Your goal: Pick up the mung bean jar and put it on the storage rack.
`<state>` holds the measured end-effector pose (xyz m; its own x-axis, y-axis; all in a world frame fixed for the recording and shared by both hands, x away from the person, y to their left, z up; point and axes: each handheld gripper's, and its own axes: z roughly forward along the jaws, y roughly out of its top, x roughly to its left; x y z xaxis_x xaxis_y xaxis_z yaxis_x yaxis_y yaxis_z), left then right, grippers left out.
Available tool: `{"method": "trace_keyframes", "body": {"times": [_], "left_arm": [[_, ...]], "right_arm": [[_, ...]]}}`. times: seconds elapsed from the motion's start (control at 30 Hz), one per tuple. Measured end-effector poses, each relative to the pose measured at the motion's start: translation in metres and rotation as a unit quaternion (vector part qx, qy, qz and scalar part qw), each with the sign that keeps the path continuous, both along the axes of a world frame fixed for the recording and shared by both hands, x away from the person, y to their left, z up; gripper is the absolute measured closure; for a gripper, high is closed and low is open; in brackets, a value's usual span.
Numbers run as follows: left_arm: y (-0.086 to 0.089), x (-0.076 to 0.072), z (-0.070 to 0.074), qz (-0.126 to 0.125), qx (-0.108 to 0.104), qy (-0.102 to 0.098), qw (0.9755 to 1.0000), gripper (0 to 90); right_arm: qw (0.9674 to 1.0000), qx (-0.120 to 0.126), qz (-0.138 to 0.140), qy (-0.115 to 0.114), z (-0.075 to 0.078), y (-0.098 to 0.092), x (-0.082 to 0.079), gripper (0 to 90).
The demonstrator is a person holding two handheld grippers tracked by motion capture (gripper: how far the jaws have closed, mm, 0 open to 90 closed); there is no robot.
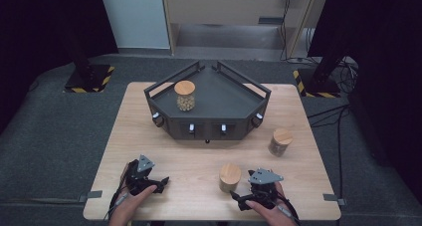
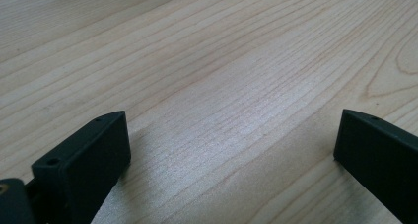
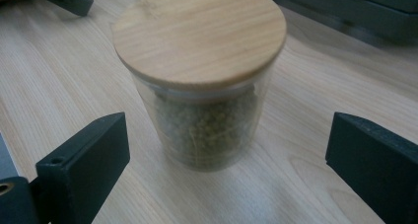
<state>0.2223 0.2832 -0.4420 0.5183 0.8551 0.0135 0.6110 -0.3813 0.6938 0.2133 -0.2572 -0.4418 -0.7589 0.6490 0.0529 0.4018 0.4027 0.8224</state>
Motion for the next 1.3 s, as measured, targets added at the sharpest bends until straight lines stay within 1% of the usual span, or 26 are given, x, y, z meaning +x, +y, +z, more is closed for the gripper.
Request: {"method": "trace_keyframes", "body": {"times": [0.1,0.33,0.53,0.6,0.73,0.87,1.0,1.1,1.3], "left_arm": [[0.000,0.000,0.000,0.000,0.000,0.000,1.0000,0.0],[0.000,0.000,0.000,0.000,0.000,0.000,1.0000,0.0],[0.000,0.000,0.000,0.000,0.000,0.000,1.0000,0.0],[0.000,0.000,0.000,0.000,0.001,0.000,1.0000,0.0],[-0.001,0.000,0.000,0.001,0.001,-0.001,1.0000,0.0],[-0.001,0.000,0.000,0.001,0.001,-0.001,1.0000,0.0],[-0.001,0.000,0.000,0.001,0.001,-0.001,1.0000,0.0],[-0.001,0.000,0.000,0.001,0.001,-0.001,1.0000,0.0],[-0.001,0.000,0.000,0.001,0.001,-0.001,1.0000,0.0]], "right_arm": [[1.0000,0.004,0.001,-0.005,-0.001,0.003,0.001,3.0],[0.9999,0.013,-0.002,-0.008,-0.003,0.008,0.006,3.7],[0.9994,0.033,0.003,-0.010,-0.008,0.011,0.009,4.0],[0.9993,0.035,0.006,-0.012,-0.009,0.014,0.010,4.5],[0.9989,0.043,0.000,-0.019,-0.011,0.017,0.008,7.9],[0.9984,0.053,-0.003,-0.021,-0.015,0.017,0.008,10.6],[0.9983,0.054,-0.001,-0.023,-0.018,0.019,0.008,11.9],[0.9979,0.059,-0.004,-0.028,-0.019,0.020,0.006,14.2],[0.9971,0.069,-0.010,-0.028,-0.022,0.020,0.005,20.0]]}}
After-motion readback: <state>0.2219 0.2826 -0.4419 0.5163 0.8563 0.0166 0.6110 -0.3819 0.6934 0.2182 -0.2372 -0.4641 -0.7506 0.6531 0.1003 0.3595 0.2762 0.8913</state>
